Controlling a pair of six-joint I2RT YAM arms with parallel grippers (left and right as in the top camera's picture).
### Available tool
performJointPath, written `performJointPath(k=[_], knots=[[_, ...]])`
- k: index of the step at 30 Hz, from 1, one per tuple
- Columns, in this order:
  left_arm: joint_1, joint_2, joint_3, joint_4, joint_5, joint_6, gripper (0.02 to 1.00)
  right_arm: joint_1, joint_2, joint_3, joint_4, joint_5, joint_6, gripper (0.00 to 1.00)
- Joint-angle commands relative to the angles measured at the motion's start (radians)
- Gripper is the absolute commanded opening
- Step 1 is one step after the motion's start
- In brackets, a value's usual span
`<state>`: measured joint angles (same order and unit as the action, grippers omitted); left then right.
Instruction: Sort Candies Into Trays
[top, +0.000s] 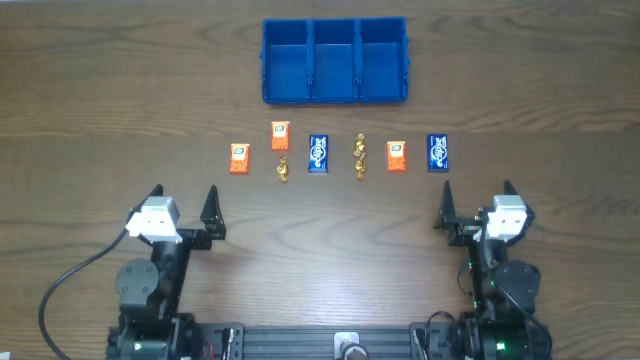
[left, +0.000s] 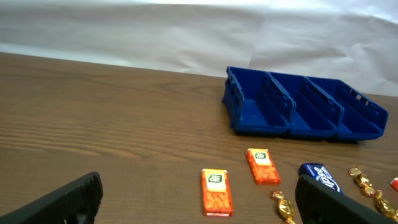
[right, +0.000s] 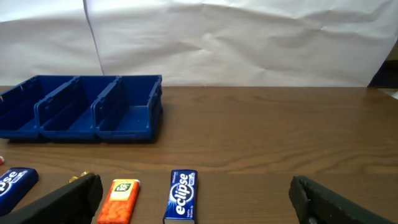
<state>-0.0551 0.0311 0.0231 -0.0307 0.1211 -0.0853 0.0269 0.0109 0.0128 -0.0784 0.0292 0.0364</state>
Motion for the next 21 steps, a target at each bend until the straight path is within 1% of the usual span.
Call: performJointPath(k=[1, 18, 21], knots=[[0.002, 0.002, -0.018, -0.037, 0.003, -0.007, 0.998, -0.008, -0.008, -0.005, -0.002, -0.006, -0.008, 0.998], [0.002, 0.002, -0.018, -0.026, 0.002, -0.021, 0.998, -0.008, -0.008, -0.005, -0.002, -0.006, -0.008, 0.998], [0.002, 0.021, 0.042, -0.029, 0.014, -0.019, 0.998, -0.008, -0.008, -0.005, -0.002, -0.006, -0.008, 0.998]])
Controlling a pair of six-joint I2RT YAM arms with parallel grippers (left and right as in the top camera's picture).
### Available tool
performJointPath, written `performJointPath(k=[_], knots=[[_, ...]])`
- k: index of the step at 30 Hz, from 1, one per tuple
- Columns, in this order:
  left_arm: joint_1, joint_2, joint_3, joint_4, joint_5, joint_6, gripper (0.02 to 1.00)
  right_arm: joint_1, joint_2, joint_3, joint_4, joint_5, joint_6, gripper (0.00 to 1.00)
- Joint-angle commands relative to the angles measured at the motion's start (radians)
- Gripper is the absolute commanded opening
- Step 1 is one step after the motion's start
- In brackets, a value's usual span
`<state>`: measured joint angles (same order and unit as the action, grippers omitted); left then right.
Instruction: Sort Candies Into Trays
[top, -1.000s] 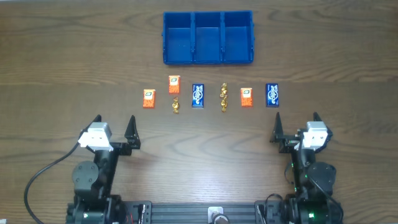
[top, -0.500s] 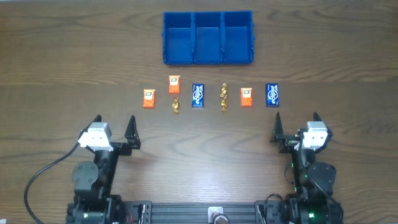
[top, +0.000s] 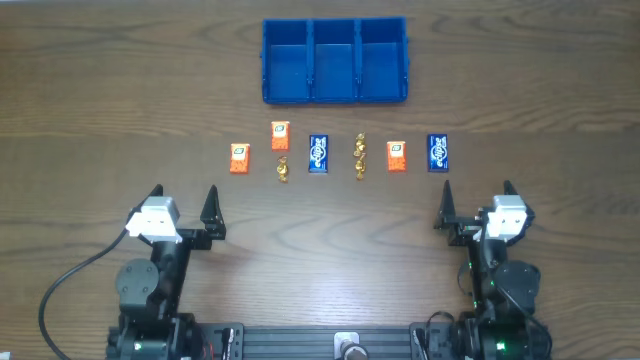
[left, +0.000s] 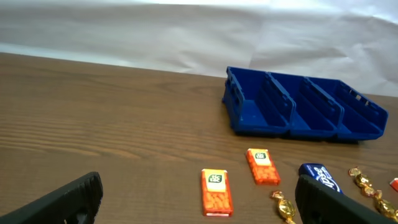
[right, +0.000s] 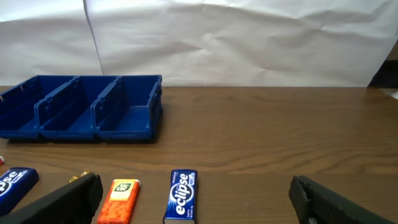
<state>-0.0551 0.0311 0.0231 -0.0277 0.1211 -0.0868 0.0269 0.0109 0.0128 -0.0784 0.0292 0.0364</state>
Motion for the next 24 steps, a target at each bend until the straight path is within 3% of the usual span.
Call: performJointPath(k=[1, 4, 16, 24], knots=[[0.002, 0.038, 0.075, -0.048, 0.024, -0.015, 1.0, -0.008, -0.008, -0.005, -0.002, -0.006, -0.008, 0.998], [0.002, 0.174, 0.283, -0.169, 0.061, 0.029, 1.0, -0.008, -0.008, -0.005, -0.002, -0.006, -0.008, 0.998], [0.0, 0.912, 1.15, -0.749, 0.064, 0.026, 0.998, -0.008, -0.008, -0.005, -0.002, -0.006, -0.008, 0.998], [-0.034, 1.325, 1.323, -0.907, 0.065, 0.019, 0.998, -0.008, -0.008, -0.005, -0.002, -0.006, -0.008, 0.998]])
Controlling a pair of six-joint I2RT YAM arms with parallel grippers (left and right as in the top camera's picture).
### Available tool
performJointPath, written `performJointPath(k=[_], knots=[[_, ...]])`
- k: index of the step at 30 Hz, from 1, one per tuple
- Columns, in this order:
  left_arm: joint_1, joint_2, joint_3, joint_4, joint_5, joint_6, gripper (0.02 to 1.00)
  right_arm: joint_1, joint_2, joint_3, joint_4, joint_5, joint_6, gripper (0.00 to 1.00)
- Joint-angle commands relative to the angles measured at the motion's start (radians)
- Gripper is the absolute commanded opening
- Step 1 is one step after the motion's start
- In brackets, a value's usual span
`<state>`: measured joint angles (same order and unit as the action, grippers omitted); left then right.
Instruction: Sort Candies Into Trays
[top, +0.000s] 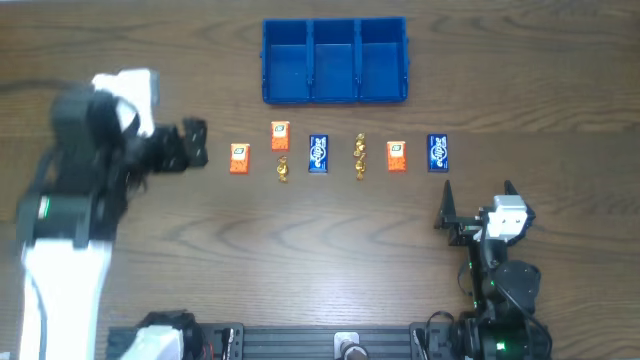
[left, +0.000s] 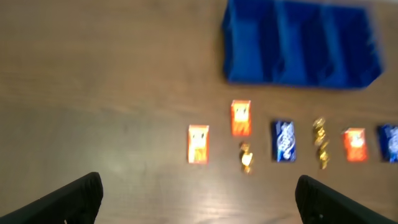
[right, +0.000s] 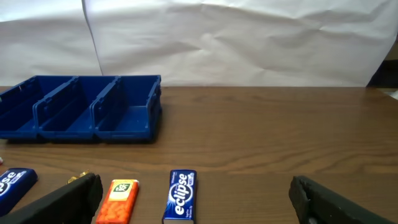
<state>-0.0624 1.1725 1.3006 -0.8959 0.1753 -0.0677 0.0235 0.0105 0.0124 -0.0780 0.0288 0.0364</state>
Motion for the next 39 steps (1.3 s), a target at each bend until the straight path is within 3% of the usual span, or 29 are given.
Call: performJointPath(k=[1, 17, 39], knots=[[-0.032, 0.213, 0.045, -0.041, 0.011, 0.0, 0.996, -0.004, -0.007, -0.005, -0.002, -0.006, -0.008, 0.998], [-0.089, 0.607, 0.045, 0.024, 0.032, 0.066, 0.996, -0.004, -0.007, -0.005, -0.002, -0.006, -0.008, 0.998], [-0.09, 0.804, 0.045, 0.113, 0.001, 0.068, 0.998, -0.004, -0.007, -0.005, -0.002, -0.006, -0.008, 0.998]])
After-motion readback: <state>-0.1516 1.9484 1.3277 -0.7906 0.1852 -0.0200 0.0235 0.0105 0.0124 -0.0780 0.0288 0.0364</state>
